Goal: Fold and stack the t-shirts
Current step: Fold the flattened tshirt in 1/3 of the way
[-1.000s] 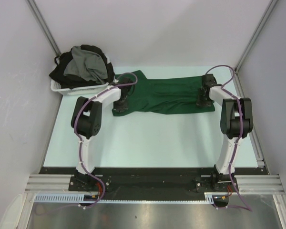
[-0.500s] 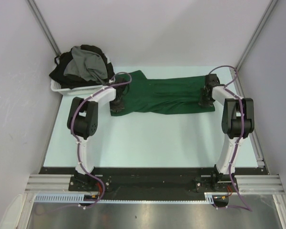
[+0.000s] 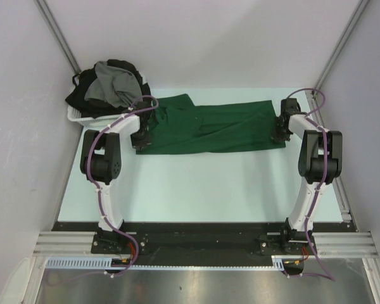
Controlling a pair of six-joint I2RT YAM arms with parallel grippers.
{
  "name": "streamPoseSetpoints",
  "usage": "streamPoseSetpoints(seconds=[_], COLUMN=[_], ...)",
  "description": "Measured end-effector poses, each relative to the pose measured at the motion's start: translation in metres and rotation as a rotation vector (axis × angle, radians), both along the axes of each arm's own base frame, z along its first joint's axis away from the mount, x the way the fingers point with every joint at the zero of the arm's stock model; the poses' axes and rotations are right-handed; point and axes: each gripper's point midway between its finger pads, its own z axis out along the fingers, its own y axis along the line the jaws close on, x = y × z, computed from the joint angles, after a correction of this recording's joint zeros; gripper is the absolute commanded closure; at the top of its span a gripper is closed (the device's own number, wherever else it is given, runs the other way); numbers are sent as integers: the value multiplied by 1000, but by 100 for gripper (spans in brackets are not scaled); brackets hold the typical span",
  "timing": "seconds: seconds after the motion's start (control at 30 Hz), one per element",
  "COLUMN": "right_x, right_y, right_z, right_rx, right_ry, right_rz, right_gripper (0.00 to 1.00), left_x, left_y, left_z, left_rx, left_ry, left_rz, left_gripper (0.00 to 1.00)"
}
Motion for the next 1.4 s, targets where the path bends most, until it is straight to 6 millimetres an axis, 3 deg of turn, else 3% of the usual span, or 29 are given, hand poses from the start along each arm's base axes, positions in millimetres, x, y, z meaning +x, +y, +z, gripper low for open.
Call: streamPoseSetpoints(seconds=[0.43,0.47,0.5,0.6,0.73,0.83,0.93,0.97,1.07,1.23,1.4], right_x=[0,0,0,0,1,3,8,10,18,34,44], right_y=[-6,-7,-8,-9,-7,-5,-1,1,7,25,38], right_z=[0,0,0,0,6,13,20,23,31,47,43], right_rx=[-1,0,0,9,20,31,47,52,61,65,64], right_ry=[0,0,0,-2,-15,-34,-56,-65,-90,-138,-141], right_rz=[-9,-12,-14,-23,-18,-11,1,7,25,66,94], right_gripper=[100,96,83,66,60,62,72,83,100,100,100], left_x=[1,1,1,1,2,4,12,16,26,38,39], left_y=[7,8,8,7,5,2,-4,-6,-15,-27,-36], left_z=[4,4,4,4,9,20,34,41,62,81,72], left_rx=[44,45,45,41,38,43,41,39,27,0,-28], left_ry=[7,7,7,8,-4,-26,-67,-85,-147,-214,-199], left_rz=[-33,-34,-34,-35,-49,-68,-83,-91,-106,-128,-140], left_gripper=[100,100,100,94,83,82,82,83,99,100,100])
